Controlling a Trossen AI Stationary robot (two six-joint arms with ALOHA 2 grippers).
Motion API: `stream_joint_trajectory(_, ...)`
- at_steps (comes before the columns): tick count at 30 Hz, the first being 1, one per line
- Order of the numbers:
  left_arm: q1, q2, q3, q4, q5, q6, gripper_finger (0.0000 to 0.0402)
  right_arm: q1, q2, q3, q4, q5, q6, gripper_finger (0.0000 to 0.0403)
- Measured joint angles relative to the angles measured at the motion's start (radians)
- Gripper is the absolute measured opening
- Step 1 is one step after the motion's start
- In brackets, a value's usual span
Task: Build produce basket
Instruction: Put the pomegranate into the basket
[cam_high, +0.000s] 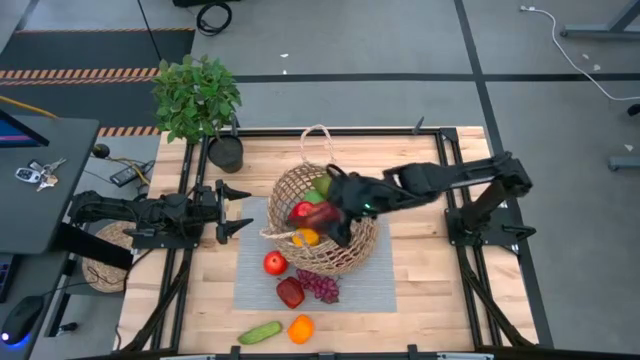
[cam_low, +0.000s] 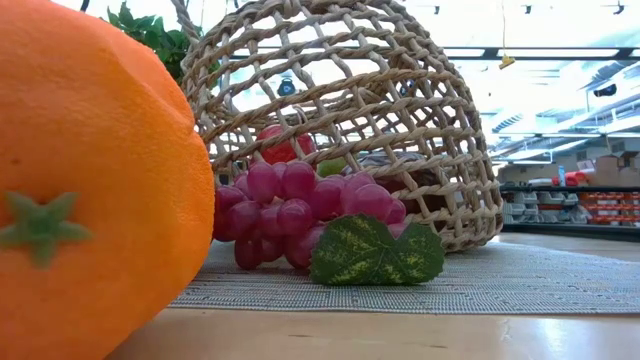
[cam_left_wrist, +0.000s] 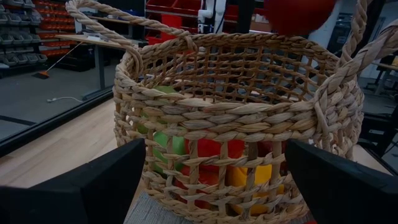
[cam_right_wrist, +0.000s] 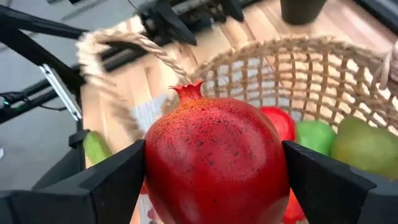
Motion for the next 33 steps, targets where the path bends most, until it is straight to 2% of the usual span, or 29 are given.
stream_joint_trajectory(14, 0.000, 0.000, 0.000, 0.000, 0.000, 0.000, 0.0392, -0.110, 0.288, 0.382, -0.278, -0.033, -0.086, 0.0362)
stream_joint_trajectory(25, 0.000, 0.000, 0.000, 0.000, 0.000, 0.000, 0.0392, -0.180, 0.432, 0.416, -0.290, -0.120, -0.150, 0.0362)
stream_joint_trajectory(33, 0.000, 0.000, 0.000, 0.000, 0.001, 0.000, 0.0392, -0.210, 0.478, 0.418, -0.208, -0.116, -0.323, 0.0362)
